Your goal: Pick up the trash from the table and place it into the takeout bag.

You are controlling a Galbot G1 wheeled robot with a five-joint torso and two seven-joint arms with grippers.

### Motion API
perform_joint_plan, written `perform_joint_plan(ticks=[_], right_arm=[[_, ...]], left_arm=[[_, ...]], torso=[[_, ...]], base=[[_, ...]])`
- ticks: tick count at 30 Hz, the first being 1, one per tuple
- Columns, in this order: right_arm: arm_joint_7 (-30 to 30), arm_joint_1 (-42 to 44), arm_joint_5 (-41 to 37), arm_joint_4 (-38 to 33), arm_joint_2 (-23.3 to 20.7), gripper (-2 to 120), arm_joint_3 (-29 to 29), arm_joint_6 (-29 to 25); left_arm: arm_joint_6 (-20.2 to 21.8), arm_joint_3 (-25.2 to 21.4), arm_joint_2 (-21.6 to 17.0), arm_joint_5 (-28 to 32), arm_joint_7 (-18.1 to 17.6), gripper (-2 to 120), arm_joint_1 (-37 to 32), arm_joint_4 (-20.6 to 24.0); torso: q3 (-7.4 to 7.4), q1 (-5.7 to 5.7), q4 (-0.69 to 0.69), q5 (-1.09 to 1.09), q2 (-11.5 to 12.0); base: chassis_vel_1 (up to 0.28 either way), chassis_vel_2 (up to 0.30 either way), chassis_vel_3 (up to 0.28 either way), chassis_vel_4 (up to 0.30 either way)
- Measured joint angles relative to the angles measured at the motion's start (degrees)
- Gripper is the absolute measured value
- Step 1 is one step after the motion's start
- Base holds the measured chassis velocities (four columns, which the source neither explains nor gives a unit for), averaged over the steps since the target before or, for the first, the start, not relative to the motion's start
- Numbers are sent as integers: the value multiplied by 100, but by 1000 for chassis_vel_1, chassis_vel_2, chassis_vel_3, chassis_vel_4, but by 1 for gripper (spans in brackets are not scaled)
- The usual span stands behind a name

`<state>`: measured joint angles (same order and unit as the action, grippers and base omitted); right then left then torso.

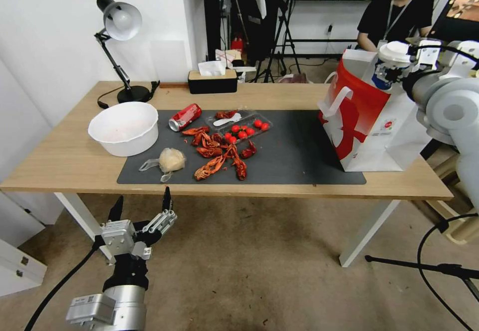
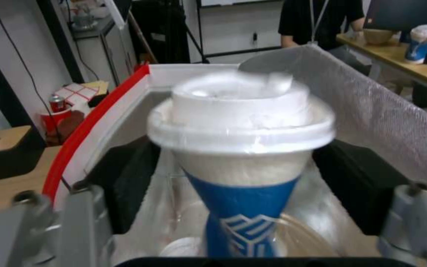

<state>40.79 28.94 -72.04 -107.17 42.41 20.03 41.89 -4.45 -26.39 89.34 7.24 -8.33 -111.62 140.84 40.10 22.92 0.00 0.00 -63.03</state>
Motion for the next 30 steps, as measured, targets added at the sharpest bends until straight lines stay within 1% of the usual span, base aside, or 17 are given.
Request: perform_joint_plan(ticks=[2,3,5,11,22,25,28,29,30], right_arm=[[73,-2,-147,-14,-25,91,-9,0],[73,-2,-147,-14,-25,91,-9,0],[116,-19,-209,-15,-42,99,-28,0],[160,-9,-330,-13,-74,100,-40,0],[58,107,-271,-53,-80,100,69,0],[-88,153,-129,-148,-77,100,125,-27],[-450,242,273,-365,-82,100,138,-284],[-450,242,273,-365,-82,100,138,-284],[-580,285,416,-447,-88,100,139,-392]], left_arm=[[-1,2,10,-21,-1,100,-10,9],[-1,2,10,-21,-1,100,-10,9],[-2,1,11,-40,-1,100,-17,13],[-3,1,13,-48,-1,100,-10,25],[19,2,3,-45,3,100,52,25],[20,-1,-1,-40,3,100,55,23],[20,-7,-4,-34,3,100,77,12],[20,-7,-4,-34,3,100,77,12],[20,-7,-2,-31,3,100,83,8]], torso=[[0,0,0,0,0],[0,0,0,0,0],[0,0,1,0,0],[0,0,1,0,0],[0,0,0,1,0],[0,0,0,1,0],[0,0,1,0,0],[0,0,1,0,0],[0,0,1,0,0]], base=[[0,0,0,0],[0,0,0,0],[0,0,0,0],[0,0,0,0],[0,0,0,0],[0,0,0,0],[0,0,0,0],[0,0,0,0],[0,0,0,0]])
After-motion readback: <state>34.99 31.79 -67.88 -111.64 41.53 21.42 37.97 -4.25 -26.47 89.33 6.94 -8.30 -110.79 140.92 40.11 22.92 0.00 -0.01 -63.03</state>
